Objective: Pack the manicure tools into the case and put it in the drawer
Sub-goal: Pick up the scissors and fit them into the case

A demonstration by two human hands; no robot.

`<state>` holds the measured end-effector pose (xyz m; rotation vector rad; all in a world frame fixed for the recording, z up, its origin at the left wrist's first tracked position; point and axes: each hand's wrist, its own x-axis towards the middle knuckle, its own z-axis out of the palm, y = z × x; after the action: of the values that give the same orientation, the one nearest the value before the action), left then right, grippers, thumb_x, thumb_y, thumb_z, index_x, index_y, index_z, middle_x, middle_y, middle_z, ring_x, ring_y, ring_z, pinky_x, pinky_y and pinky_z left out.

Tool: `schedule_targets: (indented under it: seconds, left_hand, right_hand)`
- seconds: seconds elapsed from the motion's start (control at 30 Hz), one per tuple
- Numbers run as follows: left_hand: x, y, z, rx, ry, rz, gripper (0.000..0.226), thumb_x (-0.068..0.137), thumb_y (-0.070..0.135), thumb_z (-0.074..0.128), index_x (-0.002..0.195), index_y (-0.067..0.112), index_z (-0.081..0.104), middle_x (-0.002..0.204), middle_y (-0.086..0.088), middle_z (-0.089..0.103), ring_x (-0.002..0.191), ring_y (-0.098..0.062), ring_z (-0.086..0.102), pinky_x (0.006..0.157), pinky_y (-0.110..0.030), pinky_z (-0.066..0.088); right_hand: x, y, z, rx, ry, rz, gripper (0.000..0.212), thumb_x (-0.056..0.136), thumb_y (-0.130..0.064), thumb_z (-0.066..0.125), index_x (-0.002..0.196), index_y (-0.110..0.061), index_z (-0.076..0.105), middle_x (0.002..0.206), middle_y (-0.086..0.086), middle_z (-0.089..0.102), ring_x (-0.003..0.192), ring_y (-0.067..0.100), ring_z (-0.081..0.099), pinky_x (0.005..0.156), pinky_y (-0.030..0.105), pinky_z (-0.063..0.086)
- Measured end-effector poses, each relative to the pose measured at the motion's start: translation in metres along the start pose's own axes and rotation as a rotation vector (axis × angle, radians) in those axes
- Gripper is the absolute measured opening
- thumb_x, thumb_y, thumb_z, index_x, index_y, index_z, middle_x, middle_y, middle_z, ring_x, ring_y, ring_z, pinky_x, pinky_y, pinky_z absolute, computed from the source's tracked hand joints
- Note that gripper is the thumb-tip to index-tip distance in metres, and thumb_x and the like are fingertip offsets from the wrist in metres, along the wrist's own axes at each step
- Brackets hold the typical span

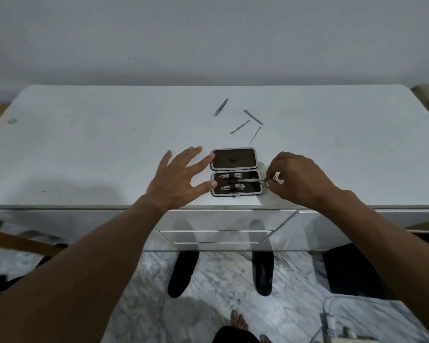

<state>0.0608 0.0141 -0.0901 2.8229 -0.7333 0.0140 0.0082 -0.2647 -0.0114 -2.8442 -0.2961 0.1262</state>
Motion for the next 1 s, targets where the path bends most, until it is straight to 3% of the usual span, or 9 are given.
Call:
schedule_targets:
  seconds: [0.13,0.37,0.7,1.0]
  left_hand:
    - [-0.001,0.001,-0.001,0.005,0.003,-0.012,0.073,0.084,0.078,0.019,0.149,0.046,0.017,0.16,0.007,0.018,0.147,-0.01,0.01,0.118,-0.053,0.008]
    - [-0.001,0.001,0.0,0.011,0.007,-0.017,0.073,0.085,0.078,0.016,0.149,0.044,0.019,0.16,0.007,0.019,0.147,-0.011,0.011,0.118,-0.053,0.008]
    - [0.0,0.001,0.001,-0.008,0.017,-0.009,0.073,0.085,0.079,0.018,0.148,0.045,0.021,0.16,0.006,0.021,0.147,-0.012,0.013,0.118,-0.052,0.007]
    - [0.0,-0.001,0.0,-0.016,0.018,-0.013,0.072,0.084,0.08,0.019,0.148,0.046,0.02,0.16,0.007,0.021,0.147,-0.011,0.013,0.118,-0.051,0.008]
  right_hand:
    - [-0.001,-0.008,-0.003,-0.093,-0.022,0.007,0.016,0.085,-0.028,0.06,0.093,-0.023,0.072,0.109,-0.002,0.063,0.094,0.027,0.062,0.074,0.033,0.049]
    - [0.004,-0.017,-0.005,-0.182,-0.02,0.018,0.019,0.087,-0.026,0.056,0.096,-0.018,0.071,0.107,0.003,0.061,0.094,0.031,0.061,0.07,0.035,0.048]
    - [0.013,-0.028,0.002,-0.059,-0.024,-0.05,0.018,0.085,-0.021,0.059,0.091,-0.017,0.075,0.103,0.005,0.062,0.098,0.026,0.055,0.075,0.038,0.052]
    - [0.016,-0.026,0.014,0.031,-0.005,-0.044,0.014,0.083,-0.019,0.062,0.085,-0.016,0.076,0.091,0.007,0.063,0.087,0.026,0.057,0.073,0.039,0.051]
